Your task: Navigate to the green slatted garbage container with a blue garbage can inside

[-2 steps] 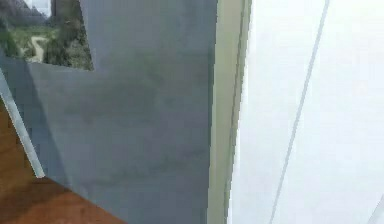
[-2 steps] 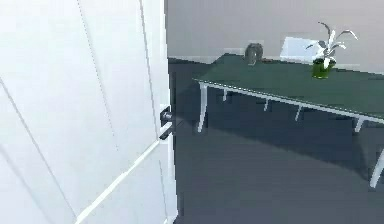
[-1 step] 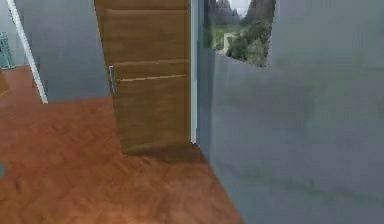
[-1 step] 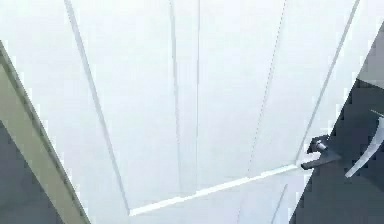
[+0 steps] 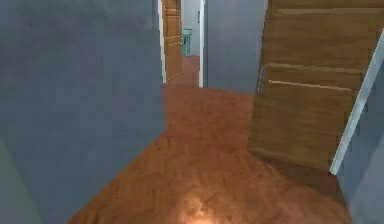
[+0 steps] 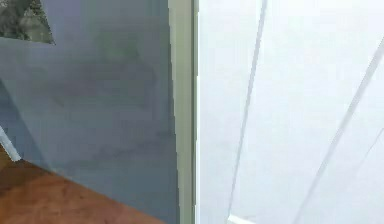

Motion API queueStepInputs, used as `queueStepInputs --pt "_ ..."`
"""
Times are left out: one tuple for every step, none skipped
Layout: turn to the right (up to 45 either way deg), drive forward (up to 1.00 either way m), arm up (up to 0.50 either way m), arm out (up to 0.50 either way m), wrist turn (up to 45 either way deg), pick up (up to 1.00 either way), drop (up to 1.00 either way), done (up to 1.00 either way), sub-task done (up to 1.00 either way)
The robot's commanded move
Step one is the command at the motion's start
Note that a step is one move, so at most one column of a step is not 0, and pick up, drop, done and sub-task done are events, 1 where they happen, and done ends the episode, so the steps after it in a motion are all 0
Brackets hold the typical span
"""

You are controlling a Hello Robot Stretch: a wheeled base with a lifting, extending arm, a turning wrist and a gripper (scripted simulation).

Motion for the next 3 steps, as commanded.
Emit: queueStepInputs --pt "0.0 0.55 0.0 0.0 0.0 0.0 0.0 0.0 0.0" --pt "45.0 0.0 0.0 0.0 0.0 0.0 0.0 0.0 0.0" --pt "39.0 0.0 0.0 0.0 0.0 0.0 0.0 0.0 0.0"
